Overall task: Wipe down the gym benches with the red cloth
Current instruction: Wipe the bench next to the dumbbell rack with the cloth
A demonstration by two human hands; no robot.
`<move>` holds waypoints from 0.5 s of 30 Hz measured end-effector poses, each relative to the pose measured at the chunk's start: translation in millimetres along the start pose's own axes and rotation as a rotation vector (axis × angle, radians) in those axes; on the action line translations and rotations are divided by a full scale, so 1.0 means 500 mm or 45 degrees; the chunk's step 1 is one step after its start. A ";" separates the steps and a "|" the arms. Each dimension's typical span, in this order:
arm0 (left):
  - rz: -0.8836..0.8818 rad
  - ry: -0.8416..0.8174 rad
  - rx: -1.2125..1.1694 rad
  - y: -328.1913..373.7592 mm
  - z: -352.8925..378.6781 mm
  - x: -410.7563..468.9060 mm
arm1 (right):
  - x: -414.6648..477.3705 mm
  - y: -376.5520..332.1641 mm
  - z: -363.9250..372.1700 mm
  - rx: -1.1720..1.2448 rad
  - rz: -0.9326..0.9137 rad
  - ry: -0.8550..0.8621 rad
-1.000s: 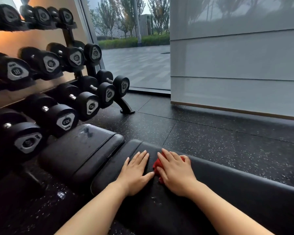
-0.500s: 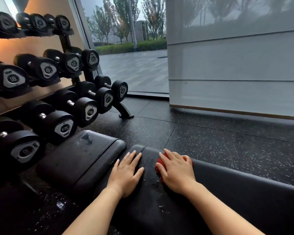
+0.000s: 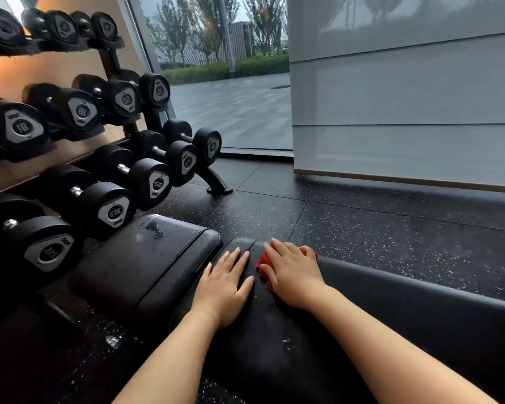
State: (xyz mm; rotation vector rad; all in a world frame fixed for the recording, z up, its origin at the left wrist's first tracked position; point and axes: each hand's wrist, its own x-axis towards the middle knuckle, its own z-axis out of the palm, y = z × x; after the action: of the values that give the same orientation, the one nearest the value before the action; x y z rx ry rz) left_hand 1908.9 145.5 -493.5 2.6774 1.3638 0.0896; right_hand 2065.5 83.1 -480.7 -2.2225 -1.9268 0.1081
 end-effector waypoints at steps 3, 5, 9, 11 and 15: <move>0.001 0.012 -0.023 -0.001 0.002 0.000 | -0.026 -0.002 0.002 -0.004 -0.029 0.001; 0.002 0.017 -0.020 0.000 0.000 0.000 | -0.012 -0.003 0.001 -0.002 -0.006 -0.012; -0.005 0.021 -0.012 -0.001 0.000 0.001 | 0.041 -0.012 0.008 0.005 0.039 -0.017; -0.002 0.016 -0.012 0.000 0.000 0.002 | 0.059 -0.017 0.009 0.015 0.068 -0.015; -0.003 0.021 -0.025 0.001 -0.001 -0.002 | 0.055 -0.023 0.010 -0.010 0.064 -0.002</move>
State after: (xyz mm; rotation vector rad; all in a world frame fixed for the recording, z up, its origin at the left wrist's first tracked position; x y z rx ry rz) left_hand 1908.4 144.4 -493.0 2.6642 1.3638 0.1243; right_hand 2057.7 112.0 -481.2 -2.2768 -1.8754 0.1098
